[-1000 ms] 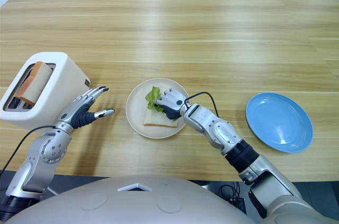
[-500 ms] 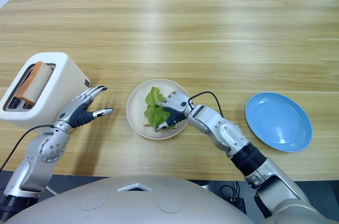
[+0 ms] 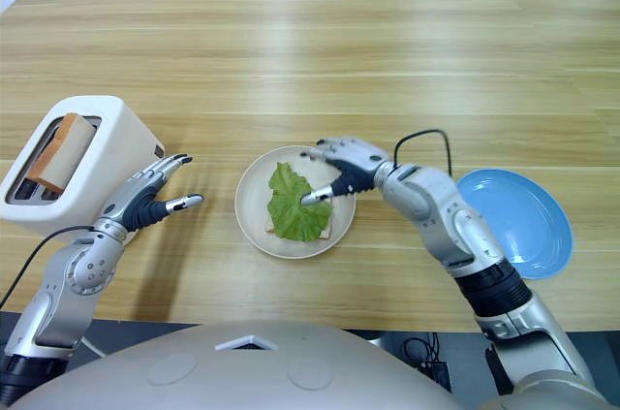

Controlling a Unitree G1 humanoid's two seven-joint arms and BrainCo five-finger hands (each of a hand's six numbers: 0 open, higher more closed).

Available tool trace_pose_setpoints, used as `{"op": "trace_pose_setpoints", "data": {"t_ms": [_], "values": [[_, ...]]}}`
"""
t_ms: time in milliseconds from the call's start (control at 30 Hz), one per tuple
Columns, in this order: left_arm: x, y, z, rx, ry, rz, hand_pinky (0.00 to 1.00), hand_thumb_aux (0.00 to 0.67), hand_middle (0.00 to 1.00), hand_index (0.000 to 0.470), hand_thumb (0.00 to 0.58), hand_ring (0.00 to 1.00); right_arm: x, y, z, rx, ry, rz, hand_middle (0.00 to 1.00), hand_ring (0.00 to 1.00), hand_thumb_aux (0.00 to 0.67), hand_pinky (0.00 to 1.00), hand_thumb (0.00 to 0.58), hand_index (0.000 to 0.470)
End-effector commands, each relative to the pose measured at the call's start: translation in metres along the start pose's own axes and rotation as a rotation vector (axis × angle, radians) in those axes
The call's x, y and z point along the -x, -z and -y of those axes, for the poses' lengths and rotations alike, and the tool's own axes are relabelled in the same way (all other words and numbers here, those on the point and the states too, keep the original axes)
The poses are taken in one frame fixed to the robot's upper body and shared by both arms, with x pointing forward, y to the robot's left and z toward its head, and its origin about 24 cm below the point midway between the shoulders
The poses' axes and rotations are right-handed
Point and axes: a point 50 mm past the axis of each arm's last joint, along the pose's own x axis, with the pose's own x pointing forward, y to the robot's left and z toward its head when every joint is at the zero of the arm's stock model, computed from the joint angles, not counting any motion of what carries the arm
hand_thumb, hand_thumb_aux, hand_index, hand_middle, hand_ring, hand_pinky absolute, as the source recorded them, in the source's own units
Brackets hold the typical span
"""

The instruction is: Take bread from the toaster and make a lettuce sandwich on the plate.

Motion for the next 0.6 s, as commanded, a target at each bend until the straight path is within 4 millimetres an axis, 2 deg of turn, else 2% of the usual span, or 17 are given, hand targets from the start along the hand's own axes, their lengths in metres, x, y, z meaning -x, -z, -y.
{"op": "trace_pose_setpoints", "data": {"t_ms": [33,133,200,267,300,367,400,467,500,600], "values": [[0.001,-0.006,-0.011,0.038,-0.043,0.035,0.0,0.0,0.0,0.0,0.0,0.0,0.016,0.001,0.03,-0.163,0.202,-0.006,0.0,0.0,0.0,0.0,0.0,0.0],[0.004,-0.023,-0.033,0.113,-0.115,0.119,0.0,0.0,0.0,0.0,0.0,0.0,0.031,0.005,0.039,-0.329,0.334,-0.022,0.0,0.0,0.0,0.0,0.0,0.0],[0.009,-0.039,-0.058,0.165,-0.184,0.199,0.0,0.0,0.0,0.0,0.0,0.0,0.039,0.01,0.036,-0.431,0.4,-0.05,0.0,0.0,0.0,0.0,0.0,0.0],[0.021,-0.055,-0.101,0.188,-0.291,0.276,0.0,0.0,0.0,0.0,0.0,0.0,0.043,0.016,0.018,-0.539,0.414,-0.091,0.0,0.0,0.0,0.0,0.0,0.0],[0.029,-0.06,-0.13,0.126,-0.357,0.304,0.0,0.0,0.0,0.0,0.0,0.0,0.045,0.019,0.003,-0.582,0.408,-0.123,0.0,0.0,0.0,0.0,0.0,0.0],[0.043,-0.064,-0.172,0.011,-0.433,0.301,0.0,0.0,0.0,0.0,0.0,0.0,0.048,0.021,-0.021,-0.634,0.405,-0.178,0.0,0.0,0.0,0.0,0.0,0.0],[0.047,-0.061,-0.186,-0.032,-0.435,0.283,0.0,0.0,0.0,0.0,0.0,0.0,0.05,0.023,-0.032,-0.652,0.411,-0.209,0.0,0.0,0.0,0.0,0.0,0.0],[0.048,-0.041,-0.202,-0.036,-0.386,0.204,0.0,0.0,0.0,0.0,0.0,0.0,0.056,0.025,-0.05,-0.651,0.417,-0.265,0.0,0.0,0.0,0.0,0.0,0.0],[0.048,-0.033,-0.204,-0.029,-0.362,0.173,0.0,0.0,0.0,0.0,0.0,0.0,0.058,0.026,-0.055,-0.646,0.42,-0.276,0.0,0.0,0.0,0.0,0.0,0.0],[0.049,0.01,-0.203,-0.135,-0.302,-0.041,0.0,0.0,0.0,0.0,0.0,0.0,0.079,0.037,-0.069,-0.697,0.51,-0.387,0.0,0.0,0.0,0.0,0.0,0.0]]}}
